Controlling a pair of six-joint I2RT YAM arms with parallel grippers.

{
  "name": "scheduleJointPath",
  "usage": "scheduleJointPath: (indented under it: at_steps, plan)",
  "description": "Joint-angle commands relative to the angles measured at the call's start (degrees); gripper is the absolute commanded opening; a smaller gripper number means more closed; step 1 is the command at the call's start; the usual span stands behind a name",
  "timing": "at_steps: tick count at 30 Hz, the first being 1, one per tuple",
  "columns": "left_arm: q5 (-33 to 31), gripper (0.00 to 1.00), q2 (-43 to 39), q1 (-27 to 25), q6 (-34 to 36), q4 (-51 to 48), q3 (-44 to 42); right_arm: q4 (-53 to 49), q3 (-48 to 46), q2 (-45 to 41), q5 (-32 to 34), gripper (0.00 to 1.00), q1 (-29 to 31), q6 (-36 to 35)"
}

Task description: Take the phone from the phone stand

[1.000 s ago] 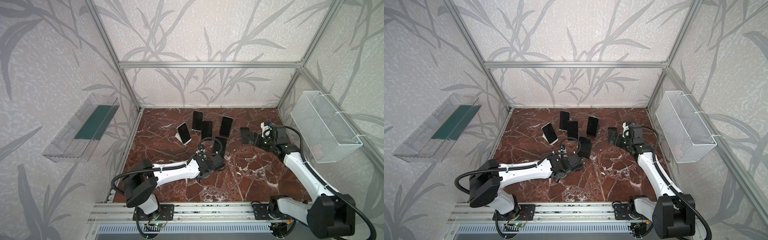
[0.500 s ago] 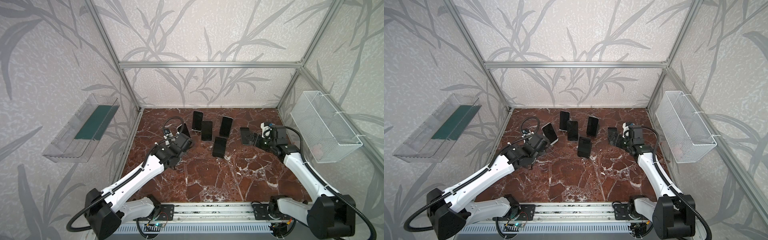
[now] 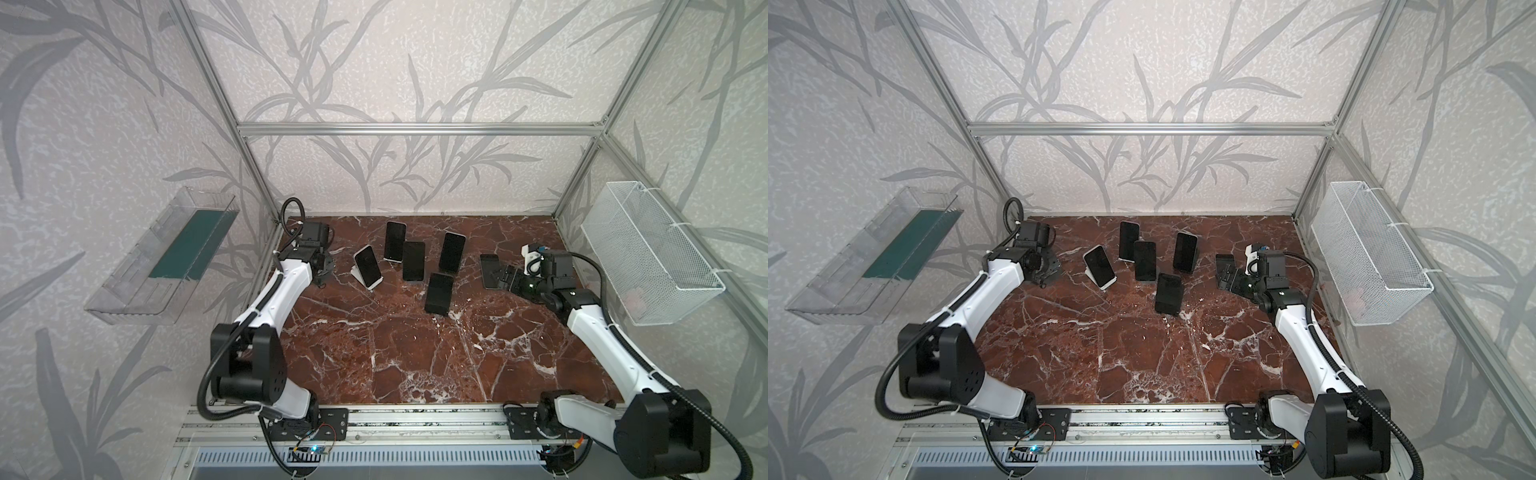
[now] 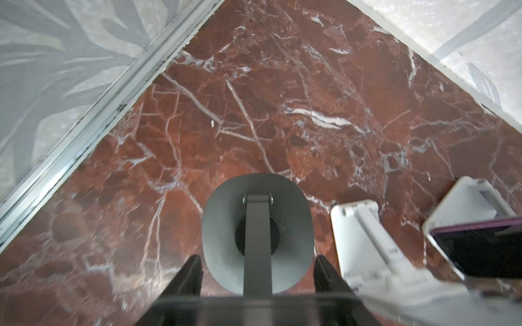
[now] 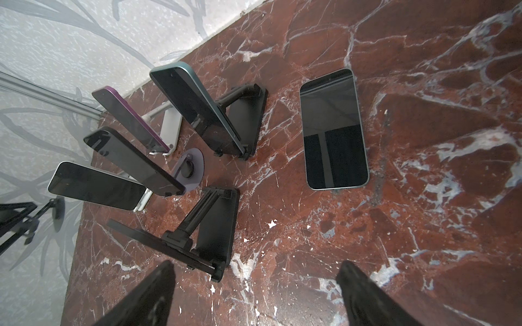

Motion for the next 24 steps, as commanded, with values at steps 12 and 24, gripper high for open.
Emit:
scheduleJointPath:
  at_steps: [12, 24]
  plan:
    - [9.21, 0.49, 25.31, 4.35, 0.87, 9.9, 15.05, 2.73, 0.04, 2.94, -3.67, 0.89, -3.68, 1.31]
    - [8.7, 0.88, 23.58, 4.68, 4.83, 3.29, 17.07, 0.01, 1.39, 1.32, -4.0, 0.91, -3.97, -0.97]
